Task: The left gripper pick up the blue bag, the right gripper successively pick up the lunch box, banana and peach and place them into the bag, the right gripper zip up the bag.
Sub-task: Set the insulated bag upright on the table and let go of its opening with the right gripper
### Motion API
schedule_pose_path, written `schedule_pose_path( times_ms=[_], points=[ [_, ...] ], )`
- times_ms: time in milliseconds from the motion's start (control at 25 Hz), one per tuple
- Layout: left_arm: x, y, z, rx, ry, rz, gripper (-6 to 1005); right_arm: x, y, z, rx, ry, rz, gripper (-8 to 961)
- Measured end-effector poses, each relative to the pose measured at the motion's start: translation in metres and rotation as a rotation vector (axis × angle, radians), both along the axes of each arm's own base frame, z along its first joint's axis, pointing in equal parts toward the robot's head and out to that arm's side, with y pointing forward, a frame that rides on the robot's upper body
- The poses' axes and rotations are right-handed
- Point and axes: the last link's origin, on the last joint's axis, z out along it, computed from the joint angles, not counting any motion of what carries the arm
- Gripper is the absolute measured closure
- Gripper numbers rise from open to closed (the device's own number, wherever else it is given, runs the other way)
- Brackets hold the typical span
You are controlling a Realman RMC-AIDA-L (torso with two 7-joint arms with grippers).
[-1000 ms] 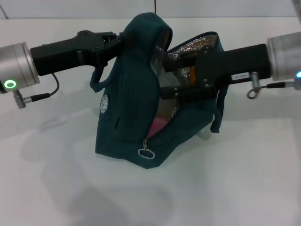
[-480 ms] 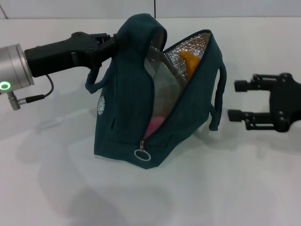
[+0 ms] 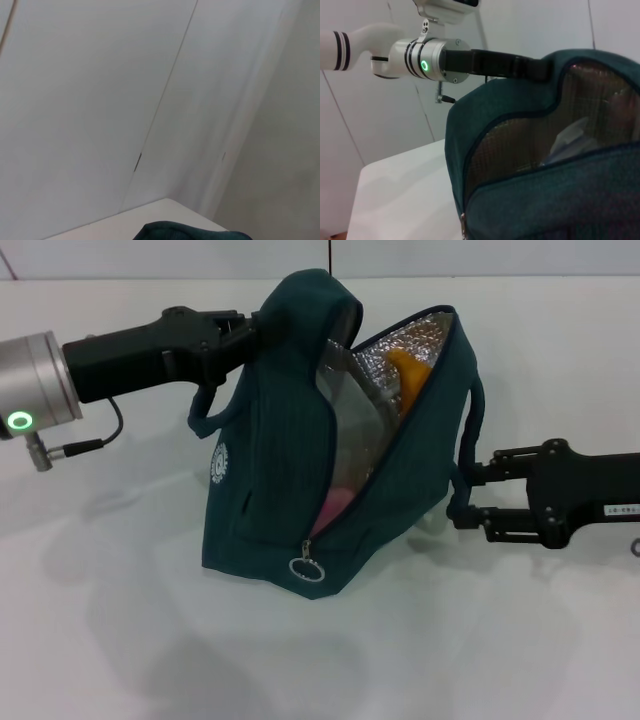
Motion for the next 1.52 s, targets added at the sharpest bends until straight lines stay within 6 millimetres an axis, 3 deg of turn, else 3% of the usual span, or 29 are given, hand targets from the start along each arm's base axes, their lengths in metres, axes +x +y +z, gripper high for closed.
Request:
schedule_pose_path(
  times_ms=[840, 1200, 1520],
  points=[
    [-0.001, -0.003, -0.007, -0.001, -0.008, -0.001, 841, 0.006, -0.002, -0.005, 0.073, 0.039, 0.071, 808],
    [-0.011, -0.011, -0.015, 0.05, -0.035, -0.017, 837, 0.009, -0.003, 0.003, 0.273, 0.238, 0.101, 883],
    [-0.021, -0.04, -0.028, 0.15, -0.084, -0.151, 834, 0.016, -0.01, 0.024, 0.333, 0.331, 0.102, 883]
  ],
)
